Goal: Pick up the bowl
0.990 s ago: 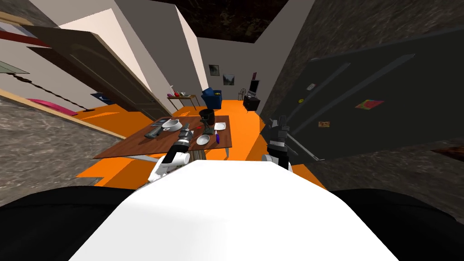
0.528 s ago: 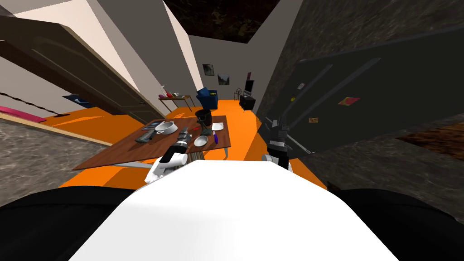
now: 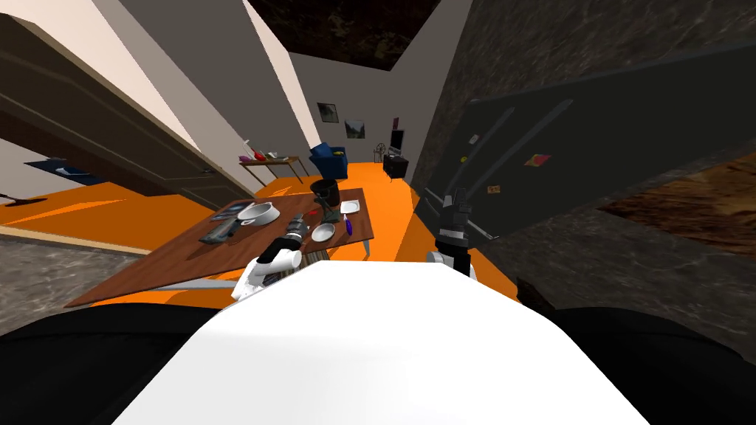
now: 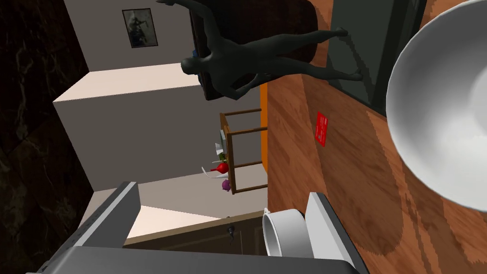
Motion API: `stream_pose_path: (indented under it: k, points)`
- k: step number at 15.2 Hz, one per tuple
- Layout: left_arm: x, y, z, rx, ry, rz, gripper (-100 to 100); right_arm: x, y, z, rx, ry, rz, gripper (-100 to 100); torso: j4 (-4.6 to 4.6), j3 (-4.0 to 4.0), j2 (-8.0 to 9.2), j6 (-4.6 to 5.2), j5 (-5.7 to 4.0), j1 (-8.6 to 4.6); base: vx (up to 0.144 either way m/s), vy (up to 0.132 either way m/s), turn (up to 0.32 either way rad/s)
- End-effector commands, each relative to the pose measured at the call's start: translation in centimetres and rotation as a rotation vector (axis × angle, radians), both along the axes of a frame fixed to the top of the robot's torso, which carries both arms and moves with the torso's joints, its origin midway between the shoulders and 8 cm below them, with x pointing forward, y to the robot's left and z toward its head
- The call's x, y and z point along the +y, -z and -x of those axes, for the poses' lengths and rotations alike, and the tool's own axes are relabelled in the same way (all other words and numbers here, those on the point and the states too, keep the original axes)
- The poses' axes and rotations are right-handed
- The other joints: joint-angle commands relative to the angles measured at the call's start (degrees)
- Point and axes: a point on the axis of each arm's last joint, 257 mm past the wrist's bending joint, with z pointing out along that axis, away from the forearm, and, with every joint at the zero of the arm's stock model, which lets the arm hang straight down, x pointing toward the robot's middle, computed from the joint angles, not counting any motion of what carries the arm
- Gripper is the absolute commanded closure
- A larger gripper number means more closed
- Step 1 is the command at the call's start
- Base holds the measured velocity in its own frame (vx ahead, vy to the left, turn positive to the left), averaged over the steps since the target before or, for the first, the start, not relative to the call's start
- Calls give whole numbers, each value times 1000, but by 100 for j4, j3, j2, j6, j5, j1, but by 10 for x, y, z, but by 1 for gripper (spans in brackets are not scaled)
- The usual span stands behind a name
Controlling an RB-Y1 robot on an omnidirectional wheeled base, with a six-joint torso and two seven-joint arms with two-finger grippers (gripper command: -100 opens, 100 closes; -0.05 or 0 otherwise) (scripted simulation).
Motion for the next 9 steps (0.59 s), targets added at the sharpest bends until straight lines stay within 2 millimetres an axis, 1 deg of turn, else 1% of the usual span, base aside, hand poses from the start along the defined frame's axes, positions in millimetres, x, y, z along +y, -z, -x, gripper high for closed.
stream_pose_path:
  k: [1,2,3,4,5,6,7,8,9]
  points:
    - [16,15,9,47,-40,33,-100,0,0,0,0,0,0,0,0,0,0,0,0,0,-19,22,-196]
    - [16,19,10,63,-44,39,-100,0,0,0,0,0,0,0,0,0,1,3,0,0,-24,28,-205]
    - [16,22,12,76,-46,43,-100,0,0,0,0,0,0,0,0,1,1,2,0,1,-17,25,-75]
    - [28,34,20,106,-79,71,-100,0,0,0,0,0,0,0,0,0,0,0,0,0,-20,21,-191]
    - [29,38,22,124,-83,77,-100,0,0,0,0,0,0,0,0,0,1,3,0,-1,-24,25,-222]
    - [29,40,22,131,-85,79,-100,0,0,0,0,0,0,0,0,1,1,3,0,0,-17,23,-87]
    - [40,52,32,163,-119,110,-100,0,0,0,0,0,0,0,0,0,0,0,0,0,-17,23,-200]
    - [40,57,34,184,-123,117,-100,0,0,0,0,0,0,0,0,-1,-1,4,0,0,-20,27,-213]
    - [40,58,34,185,-124,118,-100,0,0,0,0,0,0,0,0,0,0,1,0,2,-16,24,-62]
